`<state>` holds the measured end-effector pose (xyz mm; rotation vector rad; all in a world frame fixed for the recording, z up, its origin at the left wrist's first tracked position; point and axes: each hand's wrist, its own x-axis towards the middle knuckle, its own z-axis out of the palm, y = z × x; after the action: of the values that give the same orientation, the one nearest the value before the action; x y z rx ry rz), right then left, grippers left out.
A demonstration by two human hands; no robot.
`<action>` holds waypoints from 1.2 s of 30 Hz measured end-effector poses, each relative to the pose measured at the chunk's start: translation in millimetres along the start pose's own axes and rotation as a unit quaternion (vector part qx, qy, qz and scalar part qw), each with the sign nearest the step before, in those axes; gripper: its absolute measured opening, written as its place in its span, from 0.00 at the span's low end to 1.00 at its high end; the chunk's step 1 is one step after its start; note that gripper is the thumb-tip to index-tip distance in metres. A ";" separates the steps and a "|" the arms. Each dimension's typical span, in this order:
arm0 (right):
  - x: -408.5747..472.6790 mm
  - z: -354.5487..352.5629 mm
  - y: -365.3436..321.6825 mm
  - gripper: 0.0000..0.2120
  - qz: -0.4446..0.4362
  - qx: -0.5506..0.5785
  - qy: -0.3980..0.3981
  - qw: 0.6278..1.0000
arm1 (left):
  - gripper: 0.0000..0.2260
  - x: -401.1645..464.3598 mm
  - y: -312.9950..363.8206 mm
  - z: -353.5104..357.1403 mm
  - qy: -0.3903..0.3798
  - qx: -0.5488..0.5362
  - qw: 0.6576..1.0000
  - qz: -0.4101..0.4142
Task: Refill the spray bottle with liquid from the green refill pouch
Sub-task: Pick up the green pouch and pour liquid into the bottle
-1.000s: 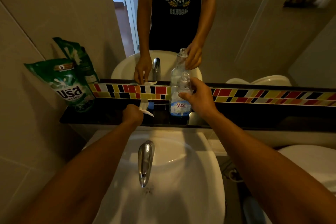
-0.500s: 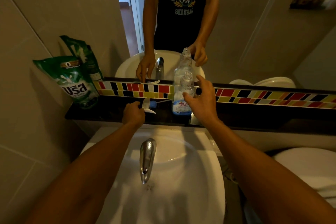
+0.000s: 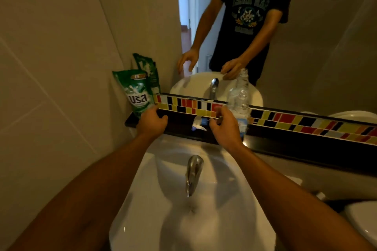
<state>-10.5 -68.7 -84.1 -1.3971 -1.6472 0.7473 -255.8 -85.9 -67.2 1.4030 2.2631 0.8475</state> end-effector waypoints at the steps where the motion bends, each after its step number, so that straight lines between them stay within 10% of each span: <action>1: 1.9 7.8 -5.8 0.18 0.001 0.001 -0.014 1.000 | 0.23 0.1 -4.7 -11.0 0.008 -0.010 1.000 -0.004; 15: 54.4 126.4 -82.9 0.18 0.010 -0.001 -0.116 0.993 | 0.20 39.9 -51.9 -100.8 0.037 -0.105 0.994 -0.005; 36: 127.1 252.1 -84.2 0.11 0.077 0.112 -0.128 0.982 | 0.24 144.1 -104.6 -46.6 -0.019 -0.303 0.953 -0.011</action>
<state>-276.4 56.3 -105.8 -1.3191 -1.5989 1.2064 -419.2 -6.4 -96.6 1.0859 1.7530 1.3452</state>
